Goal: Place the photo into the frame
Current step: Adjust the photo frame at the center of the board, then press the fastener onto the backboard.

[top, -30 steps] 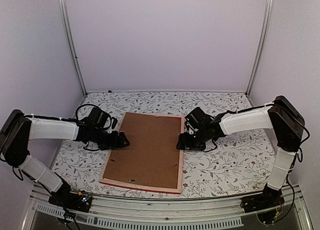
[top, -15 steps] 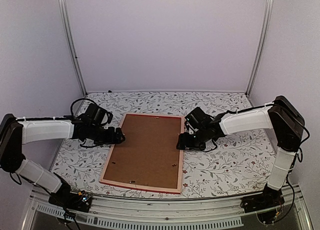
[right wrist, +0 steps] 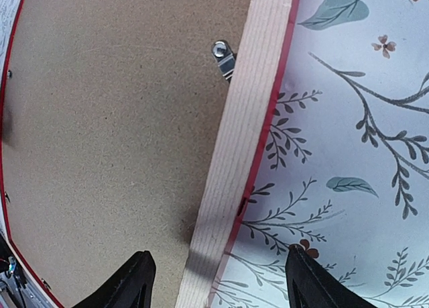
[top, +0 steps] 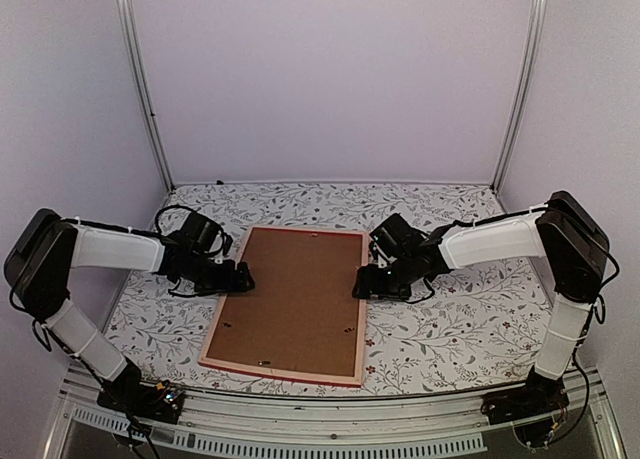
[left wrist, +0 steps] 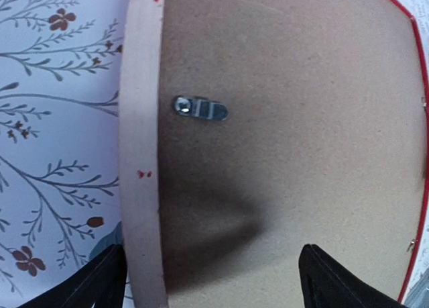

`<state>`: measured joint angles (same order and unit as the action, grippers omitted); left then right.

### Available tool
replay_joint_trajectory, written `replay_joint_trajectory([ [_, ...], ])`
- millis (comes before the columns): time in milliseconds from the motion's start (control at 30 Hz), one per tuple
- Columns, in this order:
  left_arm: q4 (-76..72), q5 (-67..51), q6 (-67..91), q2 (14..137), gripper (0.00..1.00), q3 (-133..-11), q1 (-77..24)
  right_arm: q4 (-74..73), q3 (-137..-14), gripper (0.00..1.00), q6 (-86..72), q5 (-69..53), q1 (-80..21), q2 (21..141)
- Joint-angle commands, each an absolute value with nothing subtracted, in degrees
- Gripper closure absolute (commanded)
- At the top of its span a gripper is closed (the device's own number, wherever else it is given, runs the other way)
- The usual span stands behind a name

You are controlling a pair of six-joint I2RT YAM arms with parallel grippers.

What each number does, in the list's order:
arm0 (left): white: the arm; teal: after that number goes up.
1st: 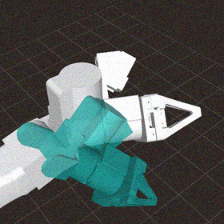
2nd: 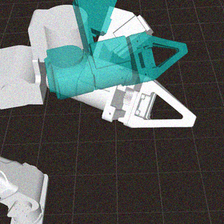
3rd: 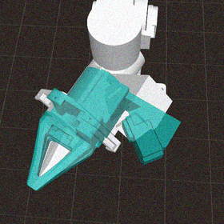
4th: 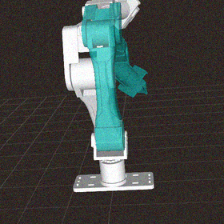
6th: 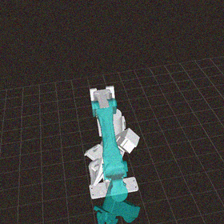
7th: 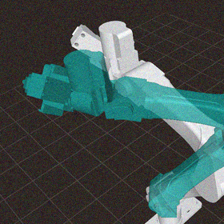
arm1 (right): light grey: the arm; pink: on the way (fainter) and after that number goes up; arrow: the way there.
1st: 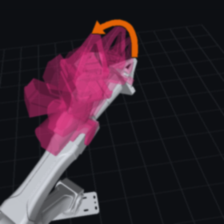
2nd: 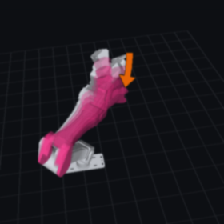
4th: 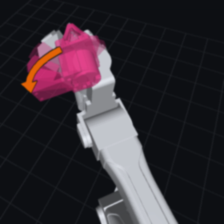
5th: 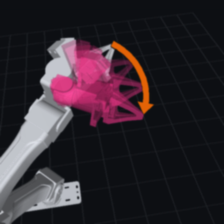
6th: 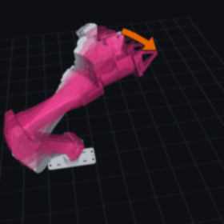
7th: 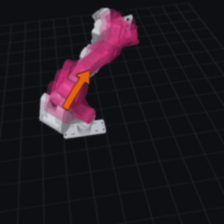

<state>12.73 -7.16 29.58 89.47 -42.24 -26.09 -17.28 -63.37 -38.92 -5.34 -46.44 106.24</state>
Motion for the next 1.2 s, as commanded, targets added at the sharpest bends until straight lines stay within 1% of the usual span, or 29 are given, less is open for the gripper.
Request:
replay_joint_trajectory([
  [0, 7.5, -15.7, 30.2, 89.3, 0.12, -40.9, -25.7, -16.0, -64.1, 0.29, -38.7, -7.1, -45.1, 105.3],
  [67, 5.8, -19.5, 31.9, 88.5, 0.16, -39.4, -26.2, -16.0, -63.8, 0.29, -38.6, -7.5, -44.4, 105.2],
  [233, 4.0, -23.5, 36.0, 85.3, 0.18, -36.4, -28.5, -16.4, -63.4, 0.29, -37.6, -7.3, -41.7, 103.5],
  [300, 5.3, -20.8, 36.3, 83.4, 0.17, -36.4, -28.6, -17.2, -63.6, 0.29, -37.0, -6.6, -40.3, 103.3],
  [400, 8.7, -12.7, 34.5, 81.4, 0.13, -38.8, -28.5, -19.3, -65.1, 0.29, -36.3, -3.9, -38.7, 103.7],
  [500, 12.6, -4.7, 30.7, 83.2, 0.09, -43.1, -28.5, -21.5, -68.1, 0.29, -35.6, -1.8, -37.2, 105.4],
  [600, 15.6, -0.6, 27.4, 87.0, 0.05, -47.3, -28.5, -22.6, -71.5, 0.3, -33.8, -0.9, -36.9, 107.9],
  [633, 16.0, -0.2, 26.4, 88.4, 0.02, -48.3, -28.4, -23.2, -72.6, 0.3, -33.0, -0.5, -36.9, 108.8],
  [700, 16.7, -0.2, 25.5, 90.6, 0.0, -50.0, -28.3, -24.2, -74.7, 0.31, -31.7, -0.3, -36.9, 110.7],
  [867, 16.5, -1.2, 25.6, 94.2, 0.0, -52.4, -28.2, -25.7, -77.1, 0.33, -29.0, -0.5, -36.9, 113.0],
  [1167, 16.2, -1.5, 25.4, 96.0, 0.0, -53.3, -28.3, -27.4, -79.0, 0.35, -24.1, -1.3, -36.9, 115.2],
])
